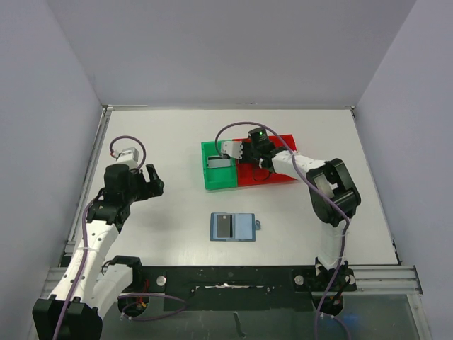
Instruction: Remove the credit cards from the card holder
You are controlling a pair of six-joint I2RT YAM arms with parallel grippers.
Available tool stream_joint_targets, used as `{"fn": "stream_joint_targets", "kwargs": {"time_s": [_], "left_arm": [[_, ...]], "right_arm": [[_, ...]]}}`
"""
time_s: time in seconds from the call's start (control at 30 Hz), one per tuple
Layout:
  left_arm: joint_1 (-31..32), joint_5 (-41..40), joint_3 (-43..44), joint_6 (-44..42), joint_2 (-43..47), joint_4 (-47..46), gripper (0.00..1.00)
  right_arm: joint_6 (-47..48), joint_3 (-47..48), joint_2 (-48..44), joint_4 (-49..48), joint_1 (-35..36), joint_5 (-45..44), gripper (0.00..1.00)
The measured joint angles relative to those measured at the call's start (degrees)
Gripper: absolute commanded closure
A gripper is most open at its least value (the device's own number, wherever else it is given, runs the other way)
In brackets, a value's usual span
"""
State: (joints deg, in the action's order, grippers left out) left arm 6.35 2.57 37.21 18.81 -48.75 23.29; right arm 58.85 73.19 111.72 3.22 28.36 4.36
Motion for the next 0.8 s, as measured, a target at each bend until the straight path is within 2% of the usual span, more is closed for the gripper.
{"fn": "stream_joint_targets", "kwargs": {"time_s": [0.2,0.33,0.53,0.8], "left_arm": [[0.5,-0.3,0.0,0.0,-0.2,0.0,0.2],[0.5,-0.4,0.0,0.0,-0.8,0.0,0.2],[0.7,-0.3,0.0,0.0,-1.1,0.0,0.2],[0.9,-0.3,0.0,0.0,-1.7,0.0,0.2]], "right_arm": [[-0.5,0.2,1.9,-0.6,0.6,-0.9,0.74],[-1.0,0.2,2.5,-0.4,0.6,-1.1,0.73],[-2.6,-0.1,2.4,-0.5,0.6,-0.9,0.58],[-7.3,-0.2,0.7,-0.5,0.4,1.6,0.53]]}}
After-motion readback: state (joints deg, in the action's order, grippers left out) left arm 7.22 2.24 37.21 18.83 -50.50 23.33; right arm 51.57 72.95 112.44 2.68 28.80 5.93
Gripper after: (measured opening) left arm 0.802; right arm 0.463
